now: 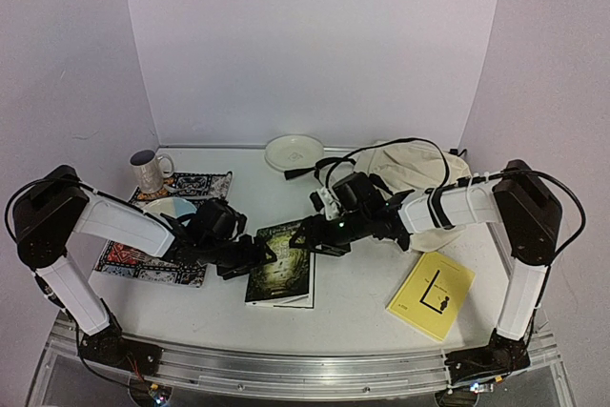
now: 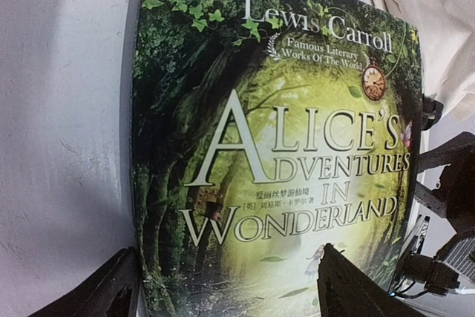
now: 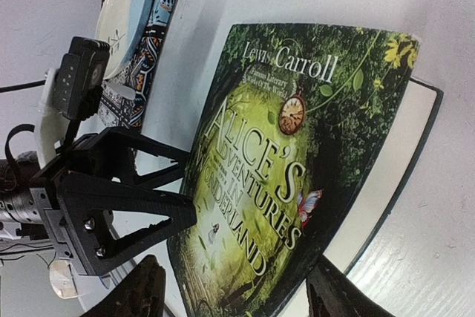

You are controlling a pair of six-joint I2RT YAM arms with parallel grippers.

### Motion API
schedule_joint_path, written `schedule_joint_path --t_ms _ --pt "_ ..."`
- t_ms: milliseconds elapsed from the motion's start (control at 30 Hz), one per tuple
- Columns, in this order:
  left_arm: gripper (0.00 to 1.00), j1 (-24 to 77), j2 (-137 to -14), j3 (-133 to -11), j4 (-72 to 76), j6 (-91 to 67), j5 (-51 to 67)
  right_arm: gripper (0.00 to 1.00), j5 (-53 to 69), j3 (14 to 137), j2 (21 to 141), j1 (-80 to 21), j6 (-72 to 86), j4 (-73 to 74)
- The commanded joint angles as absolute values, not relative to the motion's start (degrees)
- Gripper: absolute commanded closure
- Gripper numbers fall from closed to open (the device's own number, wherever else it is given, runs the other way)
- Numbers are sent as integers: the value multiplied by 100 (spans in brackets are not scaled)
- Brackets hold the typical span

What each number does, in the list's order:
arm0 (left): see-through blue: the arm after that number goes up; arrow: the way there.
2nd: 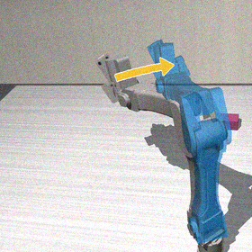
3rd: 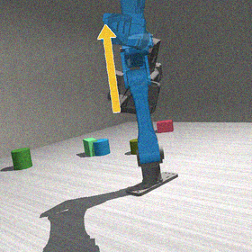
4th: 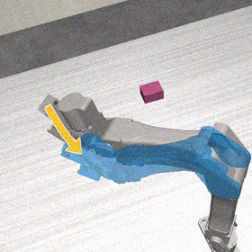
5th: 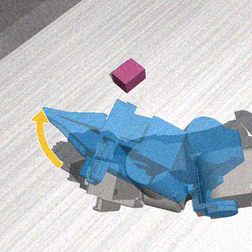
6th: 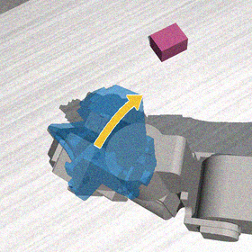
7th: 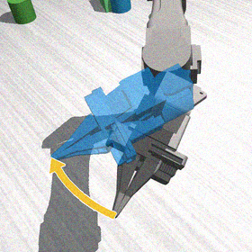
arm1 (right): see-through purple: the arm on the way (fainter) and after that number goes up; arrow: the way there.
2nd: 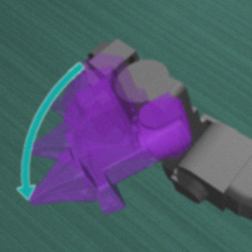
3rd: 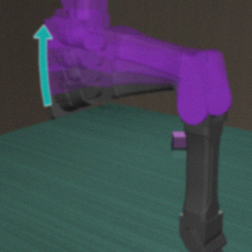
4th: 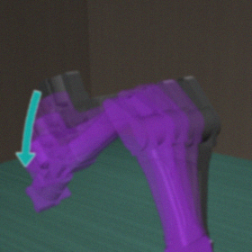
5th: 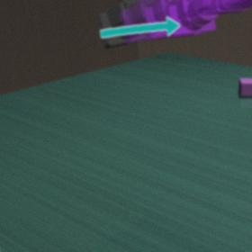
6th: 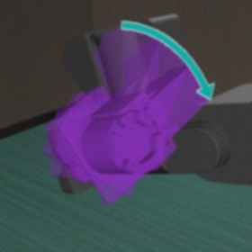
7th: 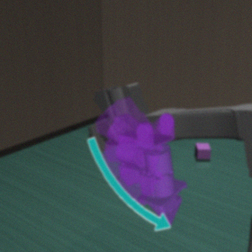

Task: Pack the student bag
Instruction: Pick up the book from the center of the board.

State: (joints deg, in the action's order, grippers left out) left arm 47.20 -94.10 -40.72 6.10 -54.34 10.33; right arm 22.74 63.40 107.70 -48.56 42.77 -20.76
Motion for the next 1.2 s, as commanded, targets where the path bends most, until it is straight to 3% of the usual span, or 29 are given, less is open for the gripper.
schedule_joint_path --t_ms 0,900,1167 --pt "17 4746 -9026 -4043 1005 -5573 1012 36 2494 6615 10670 -4889 4338 -2305" --pt "17 4745 -9088 -3947 1093 -5616 788 31 2224 6950 10489 -4884 4045 -1662" --pt "17 4746 -8987 -3923 1142 -5639 787 36 2418 6935 10744 -4890 4090 -1821"
